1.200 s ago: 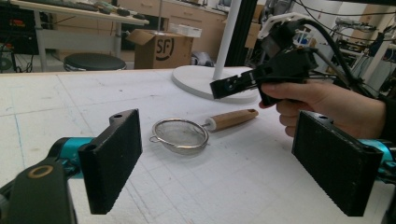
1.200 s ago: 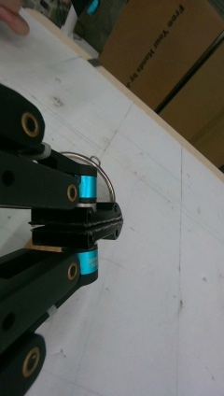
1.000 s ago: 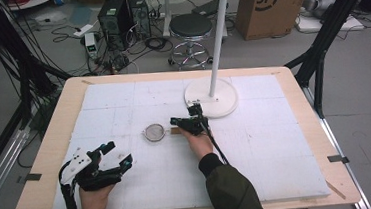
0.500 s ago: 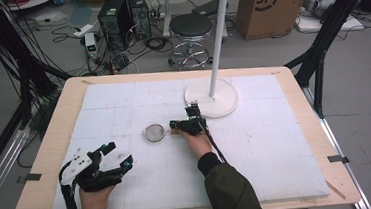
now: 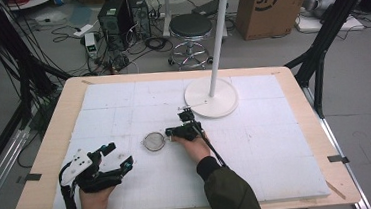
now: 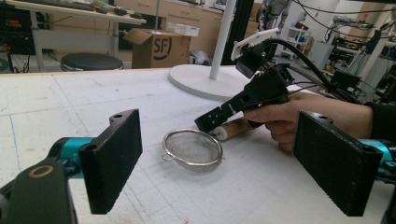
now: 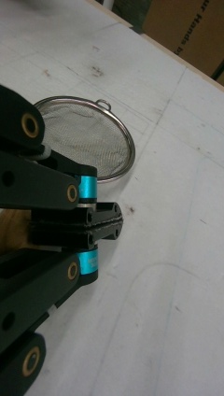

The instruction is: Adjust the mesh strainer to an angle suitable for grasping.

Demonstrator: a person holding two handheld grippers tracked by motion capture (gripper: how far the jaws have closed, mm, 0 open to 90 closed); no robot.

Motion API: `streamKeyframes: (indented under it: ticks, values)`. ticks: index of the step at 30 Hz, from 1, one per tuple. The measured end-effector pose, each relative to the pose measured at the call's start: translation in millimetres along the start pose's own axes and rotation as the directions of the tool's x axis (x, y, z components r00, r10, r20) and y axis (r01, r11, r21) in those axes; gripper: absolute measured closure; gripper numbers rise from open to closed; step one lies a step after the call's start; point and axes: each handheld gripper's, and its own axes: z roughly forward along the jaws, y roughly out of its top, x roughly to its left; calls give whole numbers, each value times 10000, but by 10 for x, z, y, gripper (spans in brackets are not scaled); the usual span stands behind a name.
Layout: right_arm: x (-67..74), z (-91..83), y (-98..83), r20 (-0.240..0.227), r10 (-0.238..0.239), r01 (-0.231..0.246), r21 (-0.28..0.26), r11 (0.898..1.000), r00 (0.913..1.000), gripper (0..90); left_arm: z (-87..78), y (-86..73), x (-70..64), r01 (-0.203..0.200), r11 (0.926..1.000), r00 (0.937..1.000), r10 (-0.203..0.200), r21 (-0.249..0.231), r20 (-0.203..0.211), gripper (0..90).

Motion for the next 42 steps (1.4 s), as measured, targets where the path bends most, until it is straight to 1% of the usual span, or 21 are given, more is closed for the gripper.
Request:
streamKeyframes:
  ticks: [6,8,9,11,16,17,18,24,25,26,27,28,30,31,33,37,38,39,40,41,42]
  values:
    - [31,-25,-70,-235,126,-124,75,9999,9996,900,-13,0,-9,-26,10000,10000,26,15,-23,166]
    - [37,-31,-85,-244,128,-125,115,9999,9996,900,-23,2,-10,-87,10000,10000,87,29,-41,167]
    - [54,-44,-115,-356,135,-129,176,9998,9993,900,-29,3,-10,-80,10000,10000,80,21,-47,166]
    - [72,-62,-153,-458,92,-81,233,9997,9989,900,-41,5,-11,-63,10000,10000,62,-29,-71,167]
    - [123,-97,-233,-578,-58,81,382,9992,9983,900,-45,2,-17,-82,10000,9999,83,43,-83,166]
    - [151,-109,-277,-640,-209,234,391,9990,9977,900,-44,2,-21,-89,10000,9999,90,32,-77,166]
    - [165,-116,-297,-711,-237,270,449,9986,9972,900,-44,2,-25,-106,9999,9999,106,48,-59,167]
    - [208,-171,-385,-900,-276,331,596,9977,9956,900,-38,0,-37,-148,9999,9999,148,85,-39,166]
    - [206,-186,-394,-882,-379,412,363,9985,9954,900,-39,-1,-37,-133,9999,9999,133,86,-46,167]
    - [206,-186,-394,-882,-379,412,363,9985,9954,900,-42,0,-36,-134,9999,9999,134,81,-61,167]
    - [203,-220,-405,-852,-366,372,64,9993,9957,900,-43,0,-36,-137,9999,9999,137,75,-63,166]
    - [165,-295,-427,-829,-265,233,-392,9990,9962,900,-46,-1,-35,-119,9999,9999,120,94,-66,167]
    - [101,-386,-456,-777,-157,104,-684,9976,9969,900,-56,-3,-34,-19,10000,10000,19,45,-37,167]
    - [66,-433,-473,-928,45,-109,-690,9976,9957,900,-64,-2,-34,31,10000,10000,-31,14,-16,167]
    - [8,-532,-509,-979,222,-304,-826,9961,9949,900,-75,1,-39,2,10000,10000,-2,-40,-42,166]
    - [-80,-745,-606,-917,258,-354,-1044,9939,9955,900,-85,3,-37,42,10000,10000,-42,-56,-76,167]
    - [-80,-745,-606,-917,258,-354,-1044,9939,9955,900,-89,3,-38,28,10000,10000,-29,-35,-81,167]
    - [-128,-852,-661,-859,295,-387,-1080,9934,9959,900,-88,4,-44,38,10000,9999,-39,-38,-108,166]
    - [-142,-906,-688,-805,376,-458,-1031,9936,9960,900,-90,4,-46,14,10000,10000,-14,-26,-91,166]
    - [-142,-906,-688,-805,376,-458,-1031,9936,9960,900,-90,4,-50,23,10000,10000,-23,-54,-78,166]
    - [-160,-956,-715,-724,330,-405,-1048,9937,9968,900,-90,5,-51,23,10000,10000,-23,-69,-68,166]
